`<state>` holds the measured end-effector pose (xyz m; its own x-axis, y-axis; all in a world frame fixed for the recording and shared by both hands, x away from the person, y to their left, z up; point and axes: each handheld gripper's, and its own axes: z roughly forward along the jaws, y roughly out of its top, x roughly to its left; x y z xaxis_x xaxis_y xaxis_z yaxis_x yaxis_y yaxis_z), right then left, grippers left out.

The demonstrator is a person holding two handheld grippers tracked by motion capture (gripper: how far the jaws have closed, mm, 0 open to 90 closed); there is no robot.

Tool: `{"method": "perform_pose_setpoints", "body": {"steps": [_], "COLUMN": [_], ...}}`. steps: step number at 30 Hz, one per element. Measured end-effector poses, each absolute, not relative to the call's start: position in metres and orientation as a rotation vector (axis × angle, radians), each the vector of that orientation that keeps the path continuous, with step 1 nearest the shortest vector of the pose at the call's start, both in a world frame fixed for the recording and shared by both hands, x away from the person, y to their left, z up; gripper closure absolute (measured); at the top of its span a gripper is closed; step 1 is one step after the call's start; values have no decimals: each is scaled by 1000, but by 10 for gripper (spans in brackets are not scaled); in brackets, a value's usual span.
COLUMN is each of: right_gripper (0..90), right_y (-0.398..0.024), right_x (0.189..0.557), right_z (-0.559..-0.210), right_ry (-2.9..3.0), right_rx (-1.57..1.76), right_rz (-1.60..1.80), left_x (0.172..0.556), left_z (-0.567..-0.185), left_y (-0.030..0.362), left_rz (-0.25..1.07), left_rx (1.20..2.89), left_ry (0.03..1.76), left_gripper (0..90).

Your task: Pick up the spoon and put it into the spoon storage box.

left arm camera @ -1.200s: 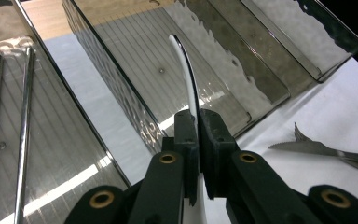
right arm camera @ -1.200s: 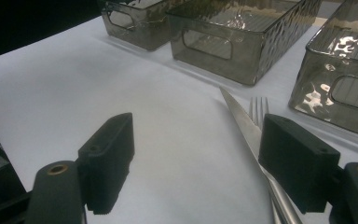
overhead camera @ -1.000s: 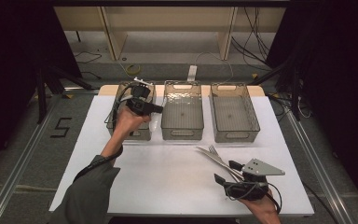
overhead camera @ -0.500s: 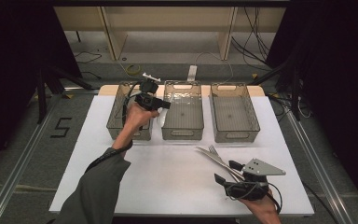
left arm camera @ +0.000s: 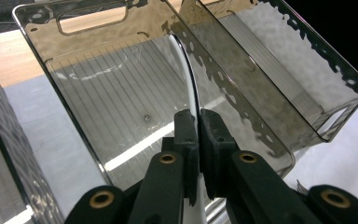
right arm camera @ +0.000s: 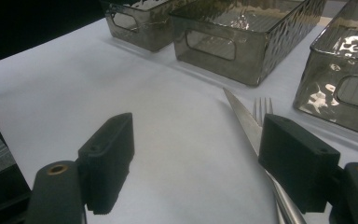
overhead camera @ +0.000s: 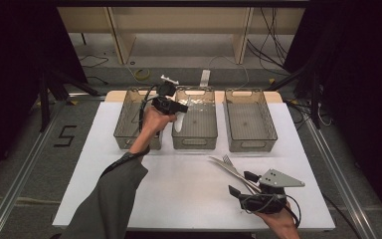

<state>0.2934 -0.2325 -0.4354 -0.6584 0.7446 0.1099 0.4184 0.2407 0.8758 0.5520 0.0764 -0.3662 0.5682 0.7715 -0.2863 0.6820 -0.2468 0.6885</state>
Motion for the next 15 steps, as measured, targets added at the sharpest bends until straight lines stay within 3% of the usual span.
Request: {"method": "perform_pose_setpoints", "body": {"steps": [15], "right_gripper": [272], "right_y": [-233], "right_x": [293], "right_z": [-435], "right_ry": [2191], "right_rx": [1070], "right_rz": [1387], "left_x": [558], "left_z": [-380], "left_y": [70], "left_rz": [148], "left_rx": [1961], "left_ry": [1189], "left_gripper": [855]}}
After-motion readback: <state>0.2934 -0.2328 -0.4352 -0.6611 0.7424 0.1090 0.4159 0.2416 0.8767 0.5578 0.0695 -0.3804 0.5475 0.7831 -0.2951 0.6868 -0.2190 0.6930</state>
